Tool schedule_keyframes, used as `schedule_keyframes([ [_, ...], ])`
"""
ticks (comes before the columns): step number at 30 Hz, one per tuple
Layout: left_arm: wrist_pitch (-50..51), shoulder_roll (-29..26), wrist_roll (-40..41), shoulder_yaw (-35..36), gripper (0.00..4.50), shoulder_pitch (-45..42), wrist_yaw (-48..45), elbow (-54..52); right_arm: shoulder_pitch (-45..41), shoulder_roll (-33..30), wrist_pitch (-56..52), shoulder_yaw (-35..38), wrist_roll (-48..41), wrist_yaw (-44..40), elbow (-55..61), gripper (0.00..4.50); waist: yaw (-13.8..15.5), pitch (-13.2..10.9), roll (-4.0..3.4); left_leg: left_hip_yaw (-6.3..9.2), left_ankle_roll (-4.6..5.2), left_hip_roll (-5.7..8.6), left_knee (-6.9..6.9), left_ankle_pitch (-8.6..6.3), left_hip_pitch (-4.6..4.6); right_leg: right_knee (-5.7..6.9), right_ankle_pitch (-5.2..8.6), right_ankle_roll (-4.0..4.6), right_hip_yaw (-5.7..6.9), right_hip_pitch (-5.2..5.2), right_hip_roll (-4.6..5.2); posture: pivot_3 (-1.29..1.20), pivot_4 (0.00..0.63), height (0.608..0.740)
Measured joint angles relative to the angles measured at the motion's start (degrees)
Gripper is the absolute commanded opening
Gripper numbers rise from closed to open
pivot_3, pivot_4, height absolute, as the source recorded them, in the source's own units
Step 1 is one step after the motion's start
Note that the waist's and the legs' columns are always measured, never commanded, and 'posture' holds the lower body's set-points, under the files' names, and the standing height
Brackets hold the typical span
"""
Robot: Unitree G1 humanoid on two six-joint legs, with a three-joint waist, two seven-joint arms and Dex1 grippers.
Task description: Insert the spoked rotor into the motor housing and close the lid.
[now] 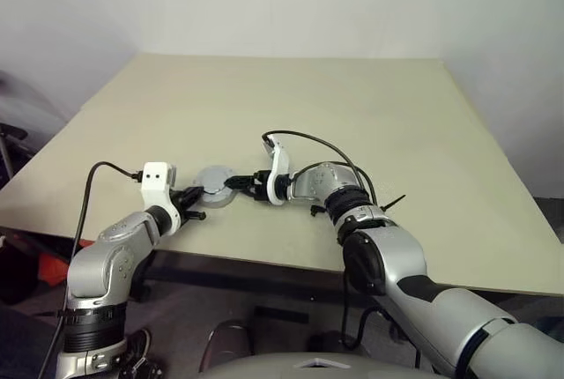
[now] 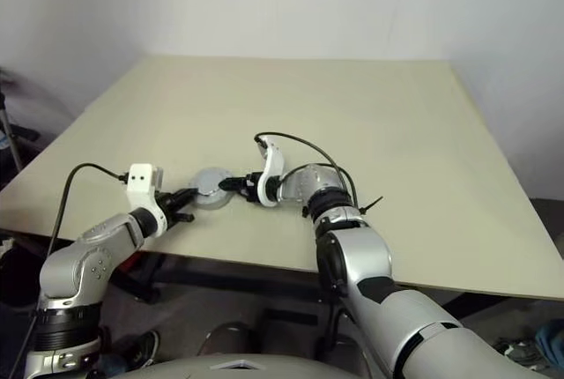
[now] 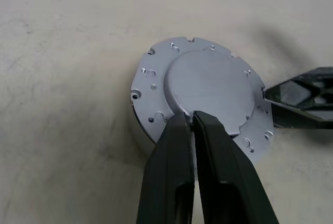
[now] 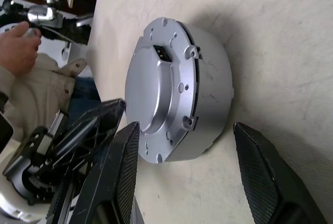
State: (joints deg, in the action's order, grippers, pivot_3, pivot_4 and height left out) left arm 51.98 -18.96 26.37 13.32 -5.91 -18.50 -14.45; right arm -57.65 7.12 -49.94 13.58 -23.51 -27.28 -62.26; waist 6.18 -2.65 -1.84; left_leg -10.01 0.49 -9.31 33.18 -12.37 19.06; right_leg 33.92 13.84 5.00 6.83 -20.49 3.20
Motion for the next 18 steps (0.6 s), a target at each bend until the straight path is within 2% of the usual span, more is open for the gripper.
schedule_keyframes([
  [18, 0.92, -0.26, 0.11, 0.19, 0.22, 1.11, 1.2, -0.62, -0.99, 0.22, 1.51, -0.33, -0.09, 0.58, -1.64, 3.21, -0.31, -0.01, 0.02, 0.01, -0.01, -0.02, -0.04, 0.01, -0.05, 0.0, 0.0, -0.01, 0.01, 0.1, 0.0, 0.0, 0.0, 0.74],
])
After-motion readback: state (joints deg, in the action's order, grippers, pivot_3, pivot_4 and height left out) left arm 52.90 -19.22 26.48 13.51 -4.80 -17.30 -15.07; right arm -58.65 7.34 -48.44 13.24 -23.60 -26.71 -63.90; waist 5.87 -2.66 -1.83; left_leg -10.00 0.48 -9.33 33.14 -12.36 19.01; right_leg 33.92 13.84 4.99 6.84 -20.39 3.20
